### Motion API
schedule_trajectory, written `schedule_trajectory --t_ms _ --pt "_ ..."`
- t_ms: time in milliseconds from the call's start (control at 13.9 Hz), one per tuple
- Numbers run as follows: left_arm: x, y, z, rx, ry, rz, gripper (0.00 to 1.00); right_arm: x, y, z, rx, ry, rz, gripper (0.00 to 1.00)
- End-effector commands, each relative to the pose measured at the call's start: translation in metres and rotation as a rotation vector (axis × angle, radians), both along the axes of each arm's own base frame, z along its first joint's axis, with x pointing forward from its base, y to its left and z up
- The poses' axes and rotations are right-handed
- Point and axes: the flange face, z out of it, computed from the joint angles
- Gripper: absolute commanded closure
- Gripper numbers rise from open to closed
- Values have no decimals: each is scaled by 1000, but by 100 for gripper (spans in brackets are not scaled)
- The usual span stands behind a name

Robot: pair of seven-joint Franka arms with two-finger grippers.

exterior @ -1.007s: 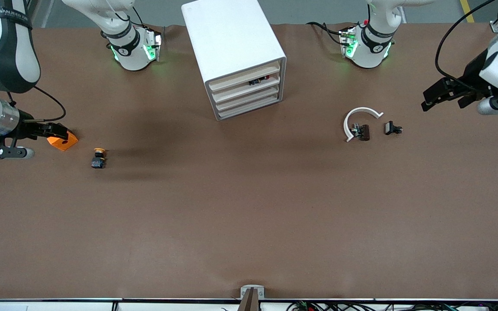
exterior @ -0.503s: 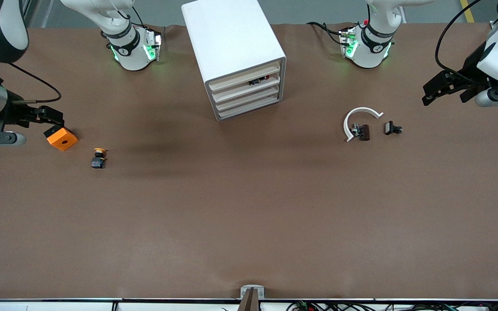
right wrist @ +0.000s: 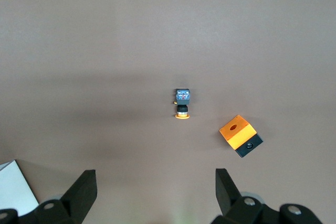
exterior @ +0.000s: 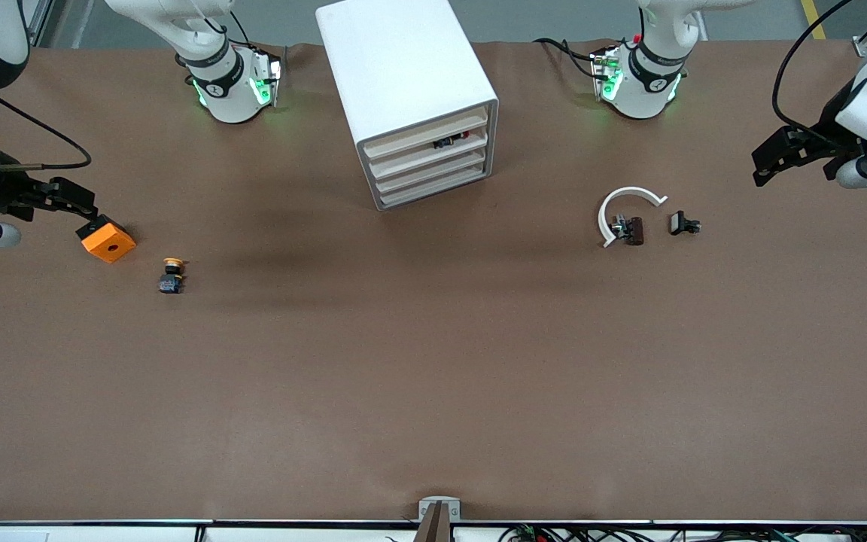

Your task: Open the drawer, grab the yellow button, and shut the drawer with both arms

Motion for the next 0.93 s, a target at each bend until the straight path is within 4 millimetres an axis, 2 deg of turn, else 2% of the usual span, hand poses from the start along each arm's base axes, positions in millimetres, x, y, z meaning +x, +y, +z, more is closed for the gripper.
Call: schedule_trajectory --t_ms 0,216,503,719,863 --pt "1 2 10 2 -14 -16 0 4 1 3 19 -1 -20 0" --pt "2 -1 9 -13 -8 -17 0 5 5 17 18 -27 -7 0" --pt "4 -2 2 -19 21 -22 0 -5 -8 73 18 -55 -34 0" --pt "1 -7 -1 -13 43 -38 0 -8 -3 83 14 -56 -24 0" --pt "1 -6 -1 -11 44 -38 0 -10 -6 78 10 -29 -24 0"
